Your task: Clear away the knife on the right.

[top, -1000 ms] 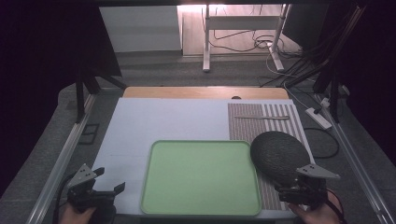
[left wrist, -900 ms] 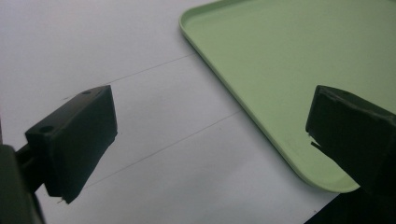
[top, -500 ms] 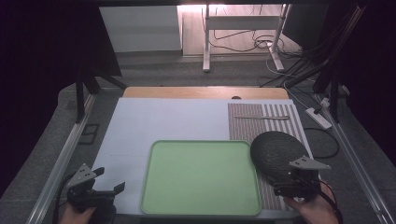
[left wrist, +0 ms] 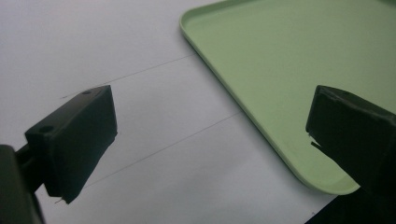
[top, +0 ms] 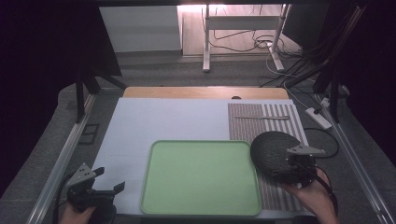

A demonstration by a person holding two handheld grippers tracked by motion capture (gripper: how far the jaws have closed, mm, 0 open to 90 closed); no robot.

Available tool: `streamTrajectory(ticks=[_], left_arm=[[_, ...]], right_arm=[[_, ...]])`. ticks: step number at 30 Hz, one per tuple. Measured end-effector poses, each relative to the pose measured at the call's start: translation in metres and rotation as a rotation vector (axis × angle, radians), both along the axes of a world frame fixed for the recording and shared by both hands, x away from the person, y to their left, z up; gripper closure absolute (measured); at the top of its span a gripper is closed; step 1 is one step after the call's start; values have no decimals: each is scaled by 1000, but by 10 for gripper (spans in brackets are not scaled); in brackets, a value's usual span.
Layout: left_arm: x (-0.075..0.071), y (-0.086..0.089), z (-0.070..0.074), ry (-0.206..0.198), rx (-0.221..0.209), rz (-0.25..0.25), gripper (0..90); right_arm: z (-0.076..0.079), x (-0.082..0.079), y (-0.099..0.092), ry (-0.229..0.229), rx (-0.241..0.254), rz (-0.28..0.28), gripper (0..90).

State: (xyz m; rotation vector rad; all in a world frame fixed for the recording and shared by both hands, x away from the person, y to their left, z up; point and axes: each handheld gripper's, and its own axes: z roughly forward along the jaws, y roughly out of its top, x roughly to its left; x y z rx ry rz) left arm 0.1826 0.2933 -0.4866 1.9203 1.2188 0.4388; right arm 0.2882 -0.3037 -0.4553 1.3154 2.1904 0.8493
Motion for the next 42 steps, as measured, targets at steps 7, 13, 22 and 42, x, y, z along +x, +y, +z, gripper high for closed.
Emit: streamTrajectory(ticks=[7,13,22,42], left_arm=[[0,0,0,3,-2,0,29],[1,0,0,7,-5,1,29],[1,1,0,8,-6,1,29],[1,0,0,5,0,-1,30]], right_arm=[[-3,20,1,29,-7,1,13],[-4,37,1,35,-11,-11,13],[-4,61,0,46,-9,-27,13],[-9,115,4,40,-43,-23,13]])
